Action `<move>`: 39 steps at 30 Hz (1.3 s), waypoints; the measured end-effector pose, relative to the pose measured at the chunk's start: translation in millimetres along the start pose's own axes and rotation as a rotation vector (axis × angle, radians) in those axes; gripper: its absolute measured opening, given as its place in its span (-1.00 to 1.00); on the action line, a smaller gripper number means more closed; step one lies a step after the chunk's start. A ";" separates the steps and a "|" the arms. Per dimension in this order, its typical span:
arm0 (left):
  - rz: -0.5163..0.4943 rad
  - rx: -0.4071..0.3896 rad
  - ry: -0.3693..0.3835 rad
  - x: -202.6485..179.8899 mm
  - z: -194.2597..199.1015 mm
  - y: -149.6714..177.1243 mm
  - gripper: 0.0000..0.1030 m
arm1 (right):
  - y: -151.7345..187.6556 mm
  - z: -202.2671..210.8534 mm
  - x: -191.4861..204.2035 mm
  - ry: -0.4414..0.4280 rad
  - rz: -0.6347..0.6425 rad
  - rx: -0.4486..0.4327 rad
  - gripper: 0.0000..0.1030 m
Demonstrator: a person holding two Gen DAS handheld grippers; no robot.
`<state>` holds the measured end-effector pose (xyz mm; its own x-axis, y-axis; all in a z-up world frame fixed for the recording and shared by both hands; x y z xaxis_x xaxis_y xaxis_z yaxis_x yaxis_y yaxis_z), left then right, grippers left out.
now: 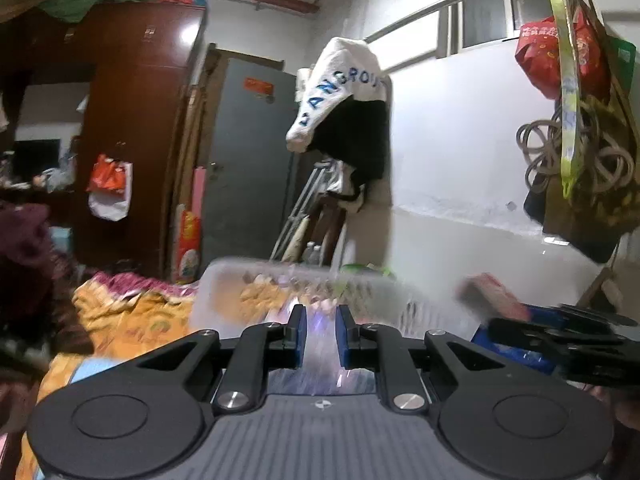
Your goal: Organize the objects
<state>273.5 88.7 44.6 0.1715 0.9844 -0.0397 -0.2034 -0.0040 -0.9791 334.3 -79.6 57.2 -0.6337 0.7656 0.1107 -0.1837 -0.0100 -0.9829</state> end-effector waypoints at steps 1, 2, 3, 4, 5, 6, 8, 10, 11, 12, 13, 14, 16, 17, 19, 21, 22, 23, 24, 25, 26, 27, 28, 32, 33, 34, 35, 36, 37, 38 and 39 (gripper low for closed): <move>-0.007 0.018 -0.003 0.4 -10.4 -8.2 -0.63 | -11.0 -12.3 -2.3 -0.003 0.000 0.011 0.02; -0.011 0.035 -0.013 2.2 -18.0 -13.5 -0.63 | -20.6 -25.9 -6.6 0.006 0.002 0.031 0.02; -0.012 0.046 -0.022 3.9 -21.0 -14.8 -0.63 | -25.4 -35.3 -11.1 0.017 -0.003 0.045 0.02; -0.017 0.050 -0.025 4.1 -18.1 -10.2 -0.63 | -27.4 -40.5 -14.5 0.023 -0.007 0.054 0.02; -0.039 0.059 -0.030 2.4 -11.8 0.0 -0.59 | -25.9 -40.5 -15.9 0.022 -0.006 0.058 0.02; -0.067 0.090 -0.046 1.8 -9.2 17.1 -0.57 | -22.9 -38.3 -16.6 0.024 -0.004 0.057 0.03; -0.065 0.181 -0.046 3.1 -8.6 54.1 -0.52 | -15.0 -30.9 -21.5 0.026 -0.018 0.048 0.03; -0.049 0.299 -0.031 4.5 -17.3 93.3 -0.51 | -7.6 -25.1 -29.2 0.006 -0.058 0.054 0.03; -0.043 0.341 -0.035 6.8 -21.0 107.5 -0.51 | -4.4 -22.3 -32.7 -0.007 -0.078 0.058 0.03; -0.037 0.374 -0.035 8.4 -25.2 119.1 -0.51 | -3.3 -22.9 -34.5 -0.012 -0.087 0.063 0.03; -0.029 0.384 -0.030 10.3 -27.4 123.8 -0.50 | -1.8 -24.0 -35.5 -0.009 -0.083 0.070 0.03; -0.020 0.388 -0.024 10.2 -29.9 127.0 -0.47 | -1.2 -22.3 -34.3 -0.003 -0.077 0.072 0.03; -0.044 0.419 -0.011 5.7 -35.1 132.6 -0.07 | 0.3 -23.4 -35.2 -0.003 -0.079 0.081 0.03; -0.069 0.439 -0.014 2.1 -37.6 138.3 -0.01 | 0.8 -22.9 -35.6 -0.004 -0.083 0.082 0.04; -0.095 0.432 -0.038 -2.2 -41.6 139.3 0.14 | 3.7 -21.7 -36.8 -0.005 -0.092 0.086 0.04; -0.112 0.450 -0.055 -4.3 -46.3 143.9 0.22 | 5.8 -20.7 -37.5 -0.011 -0.100 0.091 0.04; -0.124 0.475 -0.067 -5.0 -50.5 149.3 0.36 | 6.1 -19.8 -37.1 -0.014 -0.102 0.095 0.04; -0.136 0.467 -0.083 -4.8 -52.7 149.9 0.43 | 6.6 -19.2 -36.8 -0.013 -0.101 0.096 0.05; -0.124 0.461 -0.093 -3.3 -51.9 150.4 0.45 | 6.5 -18.4 -37.1 -0.012 -0.098 0.095 0.05; -0.118 0.455 -0.094 -2.3 -49.9 150.4 0.40 | 6.1 -17.0 -37.5 -0.011 -0.097 0.093 0.05; -0.126 0.449 -0.099 -1.5 -47.4 149.7 0.28 | 5.5 -15.6 -38.2 -0.011 -0.096 0.091 0.05; -0.131 0.440 -0.097 -2.1 -45.5 149.2 -0.07 | 4.8 -15.0 -39.2 -0.010 -0.098 0.088 0.05; -0.134 0.431 -0.089 -3.5 -43.2 148.3 -0.23 | 4.2 -14.3 -40.0 -0.009 -0.101 0.084 0.05; -0.136 0.367 -0.074 -8.1 -32.1 139.8 -0.23 | 5.8 -15.9 -40.0 -0.010 -0.108 0.079 0.05; -0.124 0.339 -0.069 -7.9 -26.2 132.1 -0.23 | 5.4 -16.5 -40.0 -0.010 -0.109 0.077 0.05; -0.105 0.302 -0.056 -8.2 -20.7 118.8 -0.23 | 4.3 -17.9 -39.7 -0.012 -0.108 0.077 0.05; -0.092 0.258 -0.048 -8.0 -16.0 100.6 -0.23 | 3.0 -18.8 -39.0 -0.013 -0.107 0.072 0.05; -0.090 0.212 -0.051 -7.0 -12.4 80.3 -0.23 | -0.9 -21.5 -38.1 -0.012 -0.105 0.068 0.05; -0.094 0.171 -0.060 -6.3 -10.8 59.0 -0.23 | -6.0 -25.9 -36.6 -0.011 -0.103 0.066 0.05; -0.099 0.142 -0.064 -5.9 -12.2 38.6 -0.23 | -11.3 -31.4 -36.1 -0.011 -0.098 0.064 0.04; -0.101 0.122 -0.064 -5.3 -18.6 17.1 -0.23 | -15.8 -38.1 -34.7 -0.004 -0.085 0.065 0.04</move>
Point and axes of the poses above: each gripper's, at about its wrist camera, not at the fingertips, and z roughly against the way its jaws point, x to its left, y to its underside, the point moved 9 cm from there along -z, roughly the way its jaws point, and after that the axes turned 7 degrees about -z, right-handed, at the moved point
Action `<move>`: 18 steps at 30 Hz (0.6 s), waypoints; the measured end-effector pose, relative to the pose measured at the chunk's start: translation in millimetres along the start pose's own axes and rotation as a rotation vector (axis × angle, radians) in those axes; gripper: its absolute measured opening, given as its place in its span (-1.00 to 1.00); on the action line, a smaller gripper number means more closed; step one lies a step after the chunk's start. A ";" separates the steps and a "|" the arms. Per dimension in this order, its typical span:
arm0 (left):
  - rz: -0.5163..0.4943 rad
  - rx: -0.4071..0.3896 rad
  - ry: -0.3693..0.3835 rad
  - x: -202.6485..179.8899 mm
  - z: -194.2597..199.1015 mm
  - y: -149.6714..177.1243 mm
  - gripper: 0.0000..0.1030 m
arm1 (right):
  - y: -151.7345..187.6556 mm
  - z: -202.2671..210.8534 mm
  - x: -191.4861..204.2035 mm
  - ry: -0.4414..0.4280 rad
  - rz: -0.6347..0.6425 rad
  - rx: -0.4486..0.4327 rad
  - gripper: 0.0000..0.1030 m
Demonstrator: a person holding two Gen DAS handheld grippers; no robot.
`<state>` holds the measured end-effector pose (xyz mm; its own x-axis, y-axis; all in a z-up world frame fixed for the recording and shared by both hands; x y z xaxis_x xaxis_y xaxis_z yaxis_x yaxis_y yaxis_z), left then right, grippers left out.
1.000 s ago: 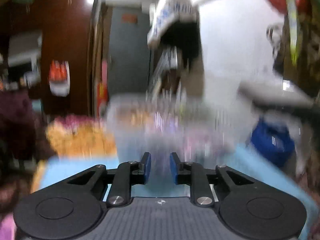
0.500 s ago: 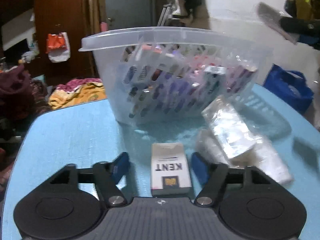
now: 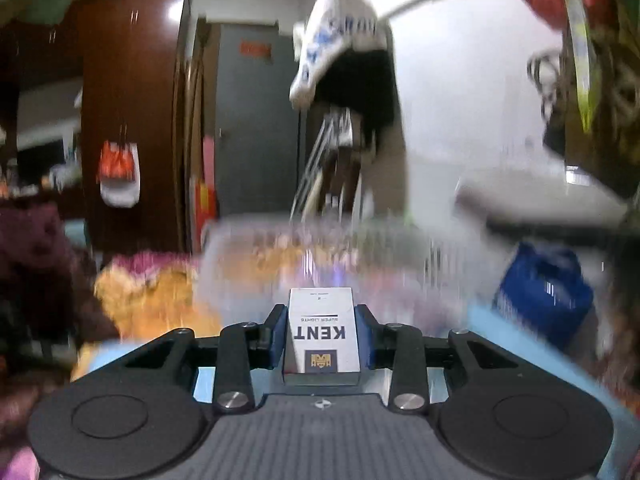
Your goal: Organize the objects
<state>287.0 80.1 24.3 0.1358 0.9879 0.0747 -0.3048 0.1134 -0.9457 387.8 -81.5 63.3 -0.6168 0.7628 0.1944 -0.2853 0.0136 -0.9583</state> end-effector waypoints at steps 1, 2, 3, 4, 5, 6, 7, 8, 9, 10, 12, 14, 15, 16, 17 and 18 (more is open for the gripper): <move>0.004 -0.009 0.000 2.0 -6.6 -15.1 -0.23 | -2.7 -7.6 1.8 0.017 0.017 0.005 0.04; 0.009 -0.008 -0.002 4.4 -16.6 -29.4 -0.23 | -5.1 -17.7 2.6 0.032 0.027 0.019 0.04; 0.014 0.003 -0.003 6.3 -29.6 -40.0 -0.23 | -6.1 -26.5 3.3 0.036 0.035 0.031 0.04; 0.015 0.017 0.003 7.1 -43.6 -46.1 -0.22 | -8.0 -36.1 3.3 0.049 0.043 0.038 0.05; 0.017 0.027 0.010 8.3 -57.5 -48.3 -0.20 | -8.0 -41.2 2.4 0.060 0.051 0.033 0.10; 0.030 0.035 0.005 11.9 -70.2 -47.1 0.04 | -8.5 -45.7 2.1 0.068 0.065 0.028 0.46; 0.054 0.061 -0.013 18.1 -81.7 -42.1 0.38 | -7.8 -50.9 1.9 0.081 0.078 0.037 0.74; 0.080 0.085 -0.032 24.6 -87.3 -36.3 0.40 | -6.0 -51.4 0.6 0.093 0.082 0.042 1.00; 0.097 0.080 -0.038 27.9 -85.2 -32.1 0.39 | -5.5 -46.4 -0.4 0.102 0.077 0.028 1.00; 0.103 0.050 -0.020 28.6 -76.9 -29.2 0.40 | -4.5 -38.9 -1.0 0.100 0.068 0.021 1.00; 0.108 0.012 0.008 26.2 -53.4 -20.1 0.45 | -0.5 -15.0 -1.3 0.076 0.038 -0.008 1.00; 0.099 0.004 0.019 19.2 -31.3 -5.6 0.65 | 13.8 7.8 -4.4 0.065 0.001 -0.009 1.00; 0.094 0.012 0.025 14.6 -21.4 7.2 0.74 | 24.0 13.7 -5.2 0.059 -0.015 0.011 1.00; 0.092 0.025 0.033 8.8 -18.2 17.0 0.74 | 38.6 18.1 -5.3 0.054 -0.022 0.045 1.00; 0.092 0.037 0.051 2.8 -14.6 28.5 0.74 | 55.2 21.5 -3.9 0.040 -0.029 0.076 1.00; 0.099 0.053 0.072 -1.5 -14.4 40.0 0.74 | 71.8 23.3 -1.2 0.015 -0.042 0.100 1.00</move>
Point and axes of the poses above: each gripper's, at about its wrist camera, not at the fingertips, and z roughly against the way its jaws point, x to its left, y to its underside, the point moved 9 cm from there along -z, roughly the way its jaws point, and after that the axes turned 7 degrees about -z, right-handed, at the moved point
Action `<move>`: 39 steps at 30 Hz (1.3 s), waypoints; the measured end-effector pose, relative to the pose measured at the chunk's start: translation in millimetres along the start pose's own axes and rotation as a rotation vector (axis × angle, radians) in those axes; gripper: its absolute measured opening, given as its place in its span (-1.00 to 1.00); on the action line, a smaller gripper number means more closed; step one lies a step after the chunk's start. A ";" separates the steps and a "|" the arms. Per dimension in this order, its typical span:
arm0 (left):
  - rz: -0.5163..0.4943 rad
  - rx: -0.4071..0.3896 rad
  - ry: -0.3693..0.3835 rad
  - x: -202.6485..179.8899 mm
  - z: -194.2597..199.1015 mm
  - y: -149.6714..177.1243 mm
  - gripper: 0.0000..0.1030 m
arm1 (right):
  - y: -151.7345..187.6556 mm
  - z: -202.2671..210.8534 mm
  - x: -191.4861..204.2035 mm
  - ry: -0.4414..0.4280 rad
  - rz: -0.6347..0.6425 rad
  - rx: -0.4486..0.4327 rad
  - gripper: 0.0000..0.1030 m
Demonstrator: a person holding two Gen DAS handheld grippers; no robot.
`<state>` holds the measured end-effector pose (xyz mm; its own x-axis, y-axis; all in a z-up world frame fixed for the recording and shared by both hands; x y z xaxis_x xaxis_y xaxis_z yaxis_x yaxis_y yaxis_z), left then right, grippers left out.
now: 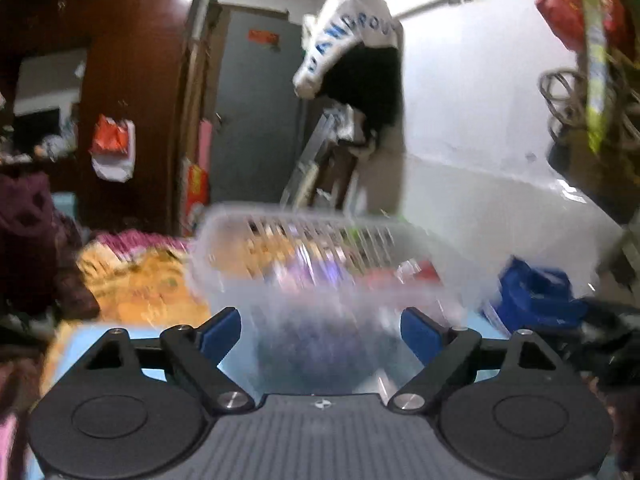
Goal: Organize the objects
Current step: 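Release the 'KENT' box into the white basket with left tool, then grasp clear-wrapped packet with left tool while right tool grasps clear-wrapped roll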
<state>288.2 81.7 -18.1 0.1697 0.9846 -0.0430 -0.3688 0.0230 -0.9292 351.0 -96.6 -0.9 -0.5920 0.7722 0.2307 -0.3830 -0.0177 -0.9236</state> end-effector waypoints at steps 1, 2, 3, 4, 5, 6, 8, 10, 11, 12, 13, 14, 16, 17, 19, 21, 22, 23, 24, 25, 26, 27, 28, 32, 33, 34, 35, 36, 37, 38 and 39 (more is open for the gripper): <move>0.012 0.013 0.024 -3.6 -2.7 10.0 0.74 | 17.1 -1.0 2.3 -0.025 -0.008 0.040 1.00; 0.020 0.020 0.045 -7.9 -6.4 16.1 0.74 | 33.8 -3.4 6.2 -0.057 -0.018 0.087 1.00; 0.023 0.038 0.061 -12.0 -11.8 22.6 0.74 | 46.4 -5.3 10.3 -0.090 -0.028 0.113 1.00; 0.019 0.054 0.070 -14.9 -17.2 26.0 0.73 | 55.1 -7.7 14.2 -0.121 -0.031 0.138 1.00; 0.013 0.069 0.076 -18.4 -21.6 29.7 0.73 | 63.9 -11.5 18.5 -0.149 -0.030 0.172 1.00; 0.012 0.083 0.081 -20.5 -26.6 31.5 0.71 | 69.6 -14.8 20.7 -0.155 -0.028 0.195 1.00; -0.002 0.114 0.099 -28.3 -32.9 36.4 0.71 | 73.5 -20.5 24.2 -0.158 -0.014 0.221 1.00; -0.020 0.156 0.099 -34.5 -40.0 43.9 0.68 | 76.5 -24.8 29.4 -0.170 0.006 0.240 1.00; -0.025 0.168 0.100 -37.9 -44.4 46.0 0.68 | 76.4 -26.1 33.0 -0.174 0.015 0.248 1.00; -0.029 0.184 0.103 -41.6 -48.5 49.1 0.66 | 77.9 -28.3 35.2 -0.175 0.026 0.256 1.00; -0.029 0.208 0.101 -44.1 -52.9 52.8 0.55 | 78.4 -30.0 36.5 -0.173 0.031 0.263 1.00; -0.026 0.227 0.099 -46.2 -56.9 57.2 0.47 | 79.0 -31.7 38.3 -0.175 0.031 0.265 1.00; -0.016 0.240 0.102 -45.7 -60.5 61.5 0.02 | 80.0 -33.2 39.5 -0.186 0.028 0.281 1.00; -0.019 0.250 0.100 -45.4 -61.2 63.0 0.02 | 81.0 -35.7 40.4 -0.177 0.027 0.291 1.00; -0.038 0.230 0.081 -45.5 -56.8 62.1 -0.16 | 81.9 -37.6 38.9 -0.178 0.023 0.311 0.99; -0.057 0.214 0.079 -46.2 -51.4 61.1 -0.22 | 89.8 -33.6 42.3 -0.182 0.031 0.324 0.85; -0.055 0.200 0.081 -45.1 -47.1 60.1 -0.22 | 90.6 -33.6 43.0 -0.179 0.038 0.330 0.81; -0.050 0.190 0.080 -43.1 -43.5 60.2 -0.22 | 90.6 -33.4 42.2 -0.181 0.042 0.333 0.70; -0.040 0.182 0.083 -39.9 -39.7 60.6 -0.22 | 90.5 -32.5 42.5 -0.184 0.043 0.334 0.56; -0.027 0.171 0.088 -36.3 -36.2 60.6 -0.22 | 90.9 -31.4 42.3 -0.184 0.041 0.333 0.51; -0.017 0.160 0.091 -32.7 -32.2 61.0 -0.22 | 90.8 -31.2 41.6 -0.181 0.038 0.330 0.51; -0.007 0.146 0.089 -28.0 -27.1 61.5 -0.22 | 90.7 -31.2 41.1 -0.180 0.035 0.328 0.50; -0.001 0.134 0.087 -24.7 -23.4 61.1 -0.22 | 90.0 -31.1 40.0 -0.178 0.031 0.326 0.50; 0.033 0.079 0.079 -10.3 -7.4 61.0 -0.22 | 88.4 -30.2 38.1 -0.158 0.029 0.317 0.49; 0.040 0.069 0.076 -6.8 -3.6 62.0 -0.22 | 87.4 -30.9 37.1 -0.148 0.028 0.310 0.49; 0.051 0.062 0.073 -3.0 -0.7 63.5 -0.22 | 86.3 -30.2 35.5 -0.136 0.025 0.299 0.49; 0.064 0.057 0.072 0.4 1.0 64.7 -0.22 | 84.7 -29.6 34.4 -0.130 0.022 0.289 0.48; 0.081 0.051 0.075 4.2 2.8 66.5 -0.22 | 83.1 -28.1 33.5 -0.125 0.019 0.275 0.48; 0.092 0.048 0.076 7.2 3.2 66.7 -0.22 | 81.1 -25.6 32.6 -0.121 0.019 0.255 0.48; 0.099 0.045 0.076 8.7 3.5 67.3 -0.22 | 78.8 -24.1 32.5 -0.116 0.021 0.238 0.48; 0.104 0.037 0.075 10.1 4.7 67.1 -0.21 | 76.3 -20.9 30.7 -0.108 0.016 0.212 0.48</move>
Point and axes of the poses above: each gripper's, at about its wrist camera, not at the fingertips, and z roughly against the way its jaws point, x to its left, y to its underside, the point moved 9 cm from there along -z, roughly the way its jaws point, and after that the axes turned 7 degrees about -z, right-handed, at the moved point
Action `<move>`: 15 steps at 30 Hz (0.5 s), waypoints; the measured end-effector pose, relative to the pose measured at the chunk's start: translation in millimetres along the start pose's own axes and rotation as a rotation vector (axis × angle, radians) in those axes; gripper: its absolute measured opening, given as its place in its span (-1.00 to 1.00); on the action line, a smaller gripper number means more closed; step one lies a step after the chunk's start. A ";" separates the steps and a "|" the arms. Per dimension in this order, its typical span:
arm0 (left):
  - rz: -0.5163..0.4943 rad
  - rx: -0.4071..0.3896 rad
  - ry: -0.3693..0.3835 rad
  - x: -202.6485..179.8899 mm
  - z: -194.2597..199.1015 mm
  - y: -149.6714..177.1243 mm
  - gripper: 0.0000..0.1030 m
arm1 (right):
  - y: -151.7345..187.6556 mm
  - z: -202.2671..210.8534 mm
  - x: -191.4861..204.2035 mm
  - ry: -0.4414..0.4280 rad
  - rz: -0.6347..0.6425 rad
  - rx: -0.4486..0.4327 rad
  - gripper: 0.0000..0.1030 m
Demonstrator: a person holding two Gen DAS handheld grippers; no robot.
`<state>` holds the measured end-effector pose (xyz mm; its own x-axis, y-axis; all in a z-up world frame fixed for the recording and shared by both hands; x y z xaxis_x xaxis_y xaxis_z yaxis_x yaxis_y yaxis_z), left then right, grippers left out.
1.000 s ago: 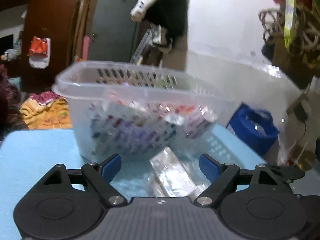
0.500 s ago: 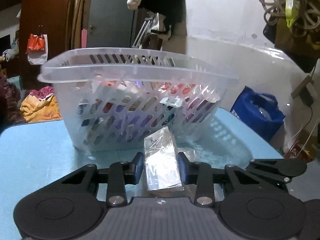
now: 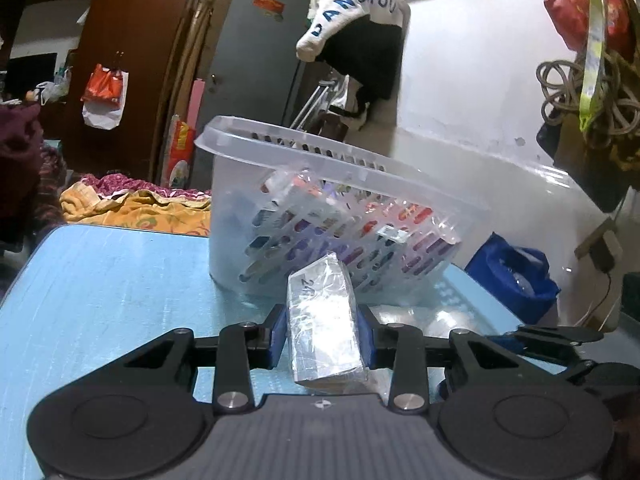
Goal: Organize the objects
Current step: 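Grasp clear-wrapped packet with left tool while right tool grasps clear-wrapped roll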
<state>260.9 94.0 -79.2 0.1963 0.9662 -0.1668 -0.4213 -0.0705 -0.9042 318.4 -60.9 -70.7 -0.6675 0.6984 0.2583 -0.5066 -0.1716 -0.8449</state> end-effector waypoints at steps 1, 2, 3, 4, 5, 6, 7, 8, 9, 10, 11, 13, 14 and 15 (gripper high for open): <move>0.000 -0.008 0.000 -1.1 -0.2 -0.5 -0.21 | -1.8 4.1 -1.4 0.000 -0.007 -0.027 0.48; -0.005 -0.015 0.002 -2.0 0.9 -0.7 -0.21 | -3.5 8.3 -3.6 -0.003 -0.017 -0.053 0.48; -0.009 -0.024 0.003 -3.3 1.4 -1.3 -0.22 | -4.5 12.8 -5.8 0.004 -0.024 -0.077 0.48; -0.013 -0.032 0.001 -3.7 2.3 -1.7 -0.22 | -4.8 17.2 -8.5 0.025 -0.022 -0.098 0.48; -0.015 -0.038 0.000 -3.9 2.9 -1.8 -0.21 | -6.1 18.3 -10.3 0.051 -0.016 -0.115 0.48; -0.014 -0.041 -0.001 -3.8 3.0 -1.6 -0.21 | -6.6 20.6 -11.9 0.067 -0.012 -0.132 0.48; -0.011 -0.044 -0.003 -3.4 3.2 -1.3 -0.21 | -7.1 22.3 -13.3 0.074 -0.013 -0.148 0.48; -0.012 -0.045 -0.004 -3.2 3.4 -1.1 -0.21 | -8.0 22.1 -14.8 0.080 -0.014 -0.157 0.48; -0.010 -0.047 -0.005 -3.0 3.6 -0.9 -0.21 | -8.1 22.3 -17.6 0.092 -0.023 -0.164 0.48; -0.008 -0.053 -0.006 -2.7 5.0 -0.8 -0.22 | -8.5 23.3 -19.7 0.096 -0.031 -0.171 0.48; -0.009 -0.058 -0.007 -2.3 6.0 -1.2 -0.21 | -8.8 25.2 -21.0 0.096 -0.039 -0.182 0.48; -0.009 -0.066 -0.008 -2.5 7.6 -1.2 -0.21 | -10.4 28.6 -22.4 0.119 -0.041 -0.216 0.48; -0.011 -0.069 -0.006 -2.8 8.3 -0.8 -0.21 | -10.7 31.2 -21.7 0.132 -0.032 -0.230 0.48; -0.013 -0.072 -0.005 -3.2 9.1 -0.3 -0.21 | -11.2 31.9 -19.2 0.139 -0.018 -0.244 0.48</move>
<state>252.4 93.2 -74.8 0.1970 0.9683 -0.1534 -0.3541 -0.0756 -0.9322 319.4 -94.6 -51.2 -0.5698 0.7913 0.2216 -0.3600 0.0020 -0.9329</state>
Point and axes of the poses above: each gripper's, at about its wrist camera, not at the fingertips, and z roughly against the way its jaws point, x to its left, y to its underside, the point moved 9 cm from there along -z, roughly the way its jaws point, and after that the axes turned 7 degrees about -z, right-handed, at the moved point
